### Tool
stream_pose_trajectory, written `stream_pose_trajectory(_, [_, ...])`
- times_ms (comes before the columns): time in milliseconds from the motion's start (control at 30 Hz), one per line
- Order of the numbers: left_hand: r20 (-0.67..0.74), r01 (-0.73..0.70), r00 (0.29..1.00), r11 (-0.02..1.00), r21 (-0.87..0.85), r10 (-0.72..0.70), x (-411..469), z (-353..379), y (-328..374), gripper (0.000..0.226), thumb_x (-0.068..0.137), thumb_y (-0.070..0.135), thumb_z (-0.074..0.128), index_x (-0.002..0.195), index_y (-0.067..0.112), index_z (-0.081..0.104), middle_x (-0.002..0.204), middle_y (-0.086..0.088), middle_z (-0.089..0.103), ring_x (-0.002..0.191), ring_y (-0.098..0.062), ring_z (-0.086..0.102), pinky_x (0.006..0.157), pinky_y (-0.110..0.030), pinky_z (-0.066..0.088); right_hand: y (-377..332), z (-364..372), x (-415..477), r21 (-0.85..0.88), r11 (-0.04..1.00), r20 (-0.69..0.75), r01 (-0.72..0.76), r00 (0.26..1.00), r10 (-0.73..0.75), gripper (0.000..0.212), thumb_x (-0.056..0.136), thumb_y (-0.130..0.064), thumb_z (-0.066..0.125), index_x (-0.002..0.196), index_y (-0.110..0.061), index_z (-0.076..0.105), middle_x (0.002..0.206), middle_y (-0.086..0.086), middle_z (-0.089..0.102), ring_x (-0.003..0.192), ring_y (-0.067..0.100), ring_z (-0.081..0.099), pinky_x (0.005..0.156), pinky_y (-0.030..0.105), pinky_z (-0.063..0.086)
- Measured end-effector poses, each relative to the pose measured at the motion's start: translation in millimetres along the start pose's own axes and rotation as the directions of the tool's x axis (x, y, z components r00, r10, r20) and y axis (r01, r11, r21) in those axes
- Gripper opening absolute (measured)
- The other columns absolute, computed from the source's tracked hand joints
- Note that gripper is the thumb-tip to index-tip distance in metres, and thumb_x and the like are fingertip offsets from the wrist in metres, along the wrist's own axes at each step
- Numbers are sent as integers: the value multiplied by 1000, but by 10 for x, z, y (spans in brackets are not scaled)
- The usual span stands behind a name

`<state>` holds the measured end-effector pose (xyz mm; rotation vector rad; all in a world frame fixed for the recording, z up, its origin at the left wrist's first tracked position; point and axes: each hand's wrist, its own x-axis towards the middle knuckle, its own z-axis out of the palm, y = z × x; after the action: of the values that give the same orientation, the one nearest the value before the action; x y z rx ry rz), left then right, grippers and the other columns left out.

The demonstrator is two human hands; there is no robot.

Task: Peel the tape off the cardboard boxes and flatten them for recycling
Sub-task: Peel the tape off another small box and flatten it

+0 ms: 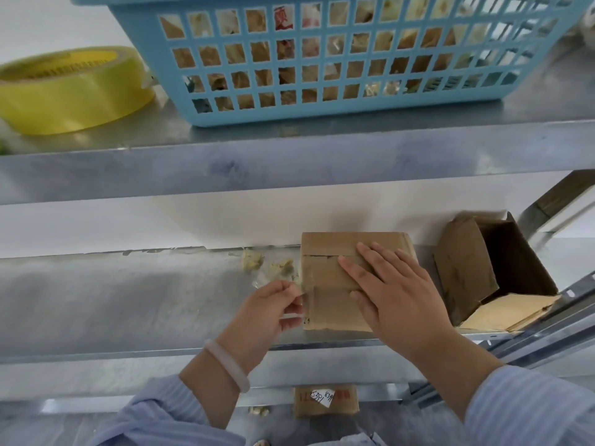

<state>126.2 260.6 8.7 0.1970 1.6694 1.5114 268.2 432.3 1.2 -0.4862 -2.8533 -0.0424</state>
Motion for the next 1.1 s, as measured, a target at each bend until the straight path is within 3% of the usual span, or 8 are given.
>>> stream_pose_trajectory(167, [109, 87, 993, 904, -419, -45, 22, -153, 131, 18, 94, 8, 52, 77, 10, 58, 69, -5, 57, 62, -17, 56, 69, -37, 52, 3, 4, -29, 23, 1000, -8, 12, 1000, -12, 48, 98, -44, 37, 143, -32, 46, 148, 2, 47, 137, 22, 42, 113, 45, 32])
stream_pose_trajectory(267, [-26, -39, 999, 989, -140, 36, 92, -195, 112, 16, 96, 12, 55, 81, 9, 61, 75, -5, 63, 65, -16, 64, 69, -35, 58, -10, -10, -24, 41, 999, -2, -4, 1000, 4, 47, 96, -45, 38, 141, -32, 48, 146, 2, 48, 136, 22, 43, 113, 45, 33])
stream_pose_trajectory(367, [-161, -203, 956, 951, 235, 244, 148, -235, 81, 10, 87, 16, 69, 87, 9, 62, 79, -5, 68, 69, -13, 69, 68, -27, 59, -36, -40, -11, 64, 998, 2, -25, 1000, 25, 49, 96, -52, 34, 137, -34, 53, 144, -1, 51, 134, 20, 46, 114, 43, 32])
stream_pose_trajectory(633, [-183, -375, 866, 847, 376, 465, 218, -92, 129, 33, 81, 25, 76, 98, 30, 48, 73, 8, 73, 66, -8, 71, 61, -19, 55, -67, -47, -1, 118, 991, -19, -61, 998, 64, 49, 96, -55, 30, 130, -36, 59, 139, -3, 56, 130, 19, 50, 113, 42, 33])
stream_pose_trajectory(867, [-70, -459, 741, 581, 672, 668, 268, -96, 183, 4, 81, 30, 75, 78, 31, 73, 85, 14, 62, 78, 5, 56, 66, -2, 39, -96, -66, -5, 148, 987, -53, -63, 996, 71, 46, 95, -55, 35, 126, -35, 63, 136, -3, 59, 128, 18, 53, 111, 43, 36])
stream_pose_trajectory(933, [-74, -452, 773, 629, 633, 631, 296, -89, 173, 7, 80, 27, 76, 76, 28, 71, 83, 11, 65, 78, 6, 58, 66, -2, 41, -98, -72, 20, 190, 977, -78, -97, 991, 113, 46, 92, -57, 37, 120, -37, 67, 131, -6, 61, 124, 17, 54, 111, 37, 31])
stream_pose_trajectory(1000, [-70, -407, 872, 796, 448, 485, 307, -94, 180, 6, 82, 26, 73, 80, 22, 69, 83, 7, 72, 81, 1, 65, 70, -8, 48, -100, -93, 79, 250, 958, -98, -139, 981, 167, 42, 89, -59, 41, 111, -39, 70, 123, -12, 64, 117, 14, 56, 107, 32, 29])
stream_pose_trajectory(1100, [-30, -200, 980, 967, -157, 198, 313, -115, 222, 13, 95, 22, 57, 98, 10, 61, 91, -12, 72, 88, -27, 70, 84, -41, 57, -92, -107, 157, 250, 957, -79, -148, 982, 172, 29, 86, -57, 51, 104, -42, 69, 113, -18, 62, 109, 10, 55, 103, 35, 33])
